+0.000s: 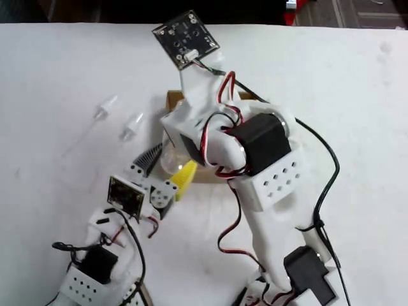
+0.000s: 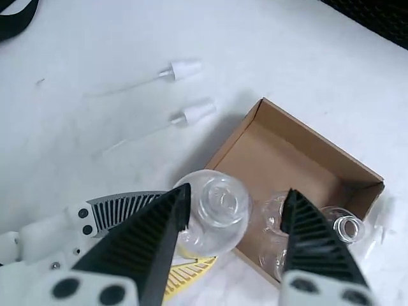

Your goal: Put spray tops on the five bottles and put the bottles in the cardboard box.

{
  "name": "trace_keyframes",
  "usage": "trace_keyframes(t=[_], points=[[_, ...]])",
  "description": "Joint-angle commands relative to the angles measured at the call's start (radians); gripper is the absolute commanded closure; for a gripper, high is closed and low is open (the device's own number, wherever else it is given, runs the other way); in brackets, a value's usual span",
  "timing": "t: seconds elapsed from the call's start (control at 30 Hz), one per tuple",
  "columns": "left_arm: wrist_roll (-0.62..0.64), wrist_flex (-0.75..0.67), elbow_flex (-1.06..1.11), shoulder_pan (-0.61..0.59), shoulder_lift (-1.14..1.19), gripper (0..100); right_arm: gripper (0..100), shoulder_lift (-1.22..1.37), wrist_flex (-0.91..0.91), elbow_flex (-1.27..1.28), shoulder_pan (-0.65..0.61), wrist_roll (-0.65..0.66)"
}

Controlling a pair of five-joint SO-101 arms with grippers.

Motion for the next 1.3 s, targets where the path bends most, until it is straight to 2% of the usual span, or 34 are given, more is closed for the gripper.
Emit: trace_keyframes(t=[0.0, 0.23, 0.53, 1.03, 1.13, 1.27], points=[[-0.011, -0.003, -0.003, -0.013, -0.013, 98, 79.3, -0.028, -0.008, -0.006, -0.001, -0.011], [-0.011, -0.005, -0.003, -0.013, -0.013, 98, 79.7, -0.001, -0.028, -0.012, -0.007, -0.012], [-0.011, -0.005, -0.003, -0.016, -0.013, 98, 98.5, 0.018, -0.028, -0.014, -0.007, -0.012], [-0.008, -0.009, -0.011, -0.021, -0.013, 97, 98.2, -0.028, -0.053, -0.011, -0.007, -0.005], [-0.009, -0.06, -0.005, -0.022, -0.013, 97, 98.2, -0.028, -0.079, -0.008, -0.005, -0.002], [-0.003, -0.078, -0.011, -0.082, -0.013, 96, 98.2, -0.028, -0.076, -0.011, -0.005, 0.0]])
